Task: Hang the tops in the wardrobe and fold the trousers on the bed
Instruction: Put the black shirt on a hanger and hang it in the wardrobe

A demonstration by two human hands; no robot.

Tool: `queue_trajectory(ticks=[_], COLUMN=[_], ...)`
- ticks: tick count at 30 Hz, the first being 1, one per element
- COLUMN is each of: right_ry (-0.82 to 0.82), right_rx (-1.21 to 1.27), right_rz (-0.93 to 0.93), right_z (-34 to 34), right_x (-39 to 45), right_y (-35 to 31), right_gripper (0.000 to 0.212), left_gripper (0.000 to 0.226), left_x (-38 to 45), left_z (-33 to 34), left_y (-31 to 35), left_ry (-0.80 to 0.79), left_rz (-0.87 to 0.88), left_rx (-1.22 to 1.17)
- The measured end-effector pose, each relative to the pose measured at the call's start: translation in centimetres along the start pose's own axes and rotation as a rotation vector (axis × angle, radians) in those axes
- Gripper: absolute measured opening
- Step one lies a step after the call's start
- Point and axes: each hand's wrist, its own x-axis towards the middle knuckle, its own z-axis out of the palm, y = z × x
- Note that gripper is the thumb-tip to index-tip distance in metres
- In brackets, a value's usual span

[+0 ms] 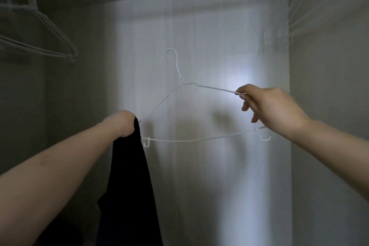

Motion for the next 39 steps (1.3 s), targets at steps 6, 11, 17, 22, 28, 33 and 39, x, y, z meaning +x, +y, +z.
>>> queue_trajectory(ticks=[6, 11, 17, 22, 28, 33, 39], right_ry=[0.011, 0.012, -0.006, -0.026, -0.062, -0.061, 0.089], right_rx=[0.043, 0.066, 0.083, 0.031, -0.005, -0.112, -0.392], right_rz=[-0.032, -0.047, -0.041, -0.053, -0.049, -0.033, -0.317], right_z=[1.4, 2.1, 3.0, 3.0, 3.2, 2.4, 1.8], right_x=[-0.1, 0.0, -0.6, -1.1, -2.0, -2.2, -2.6], right_y=[-1.1, -2.0, -2.6, -2.4, -2.5, -2.6, -2.8], right_gripper=[0.023, 0.02, 0.027, 0.024, 0.024, 0.024, 0.032], left_gripper=[0.026, 0.018, 0.022, 0.004, 0.043, 0.049, 0.054], left_x=[-0.4, -0.6, -1.5, -1.8, -1.6, -1.6, -1.2], left_z=[2.3, 2.2, 1.9, 1.0, 0.0, -0.5, -0.3], left_y=[-3.3, -3.9, -0.5, 2.6, 6.0, 7.9, 9.6], left_ry=[-0.049, -0.02, -0.015, -0.088, 0.054, 0.118, 0.147], left_rz=[-0.096, -0.122, -0.057, 0.036, 0.114, 0.129, 0.055], left_rx=[-0.157, -0.433, -0.899, -1.259, -1.395, -1.496, -1.495])
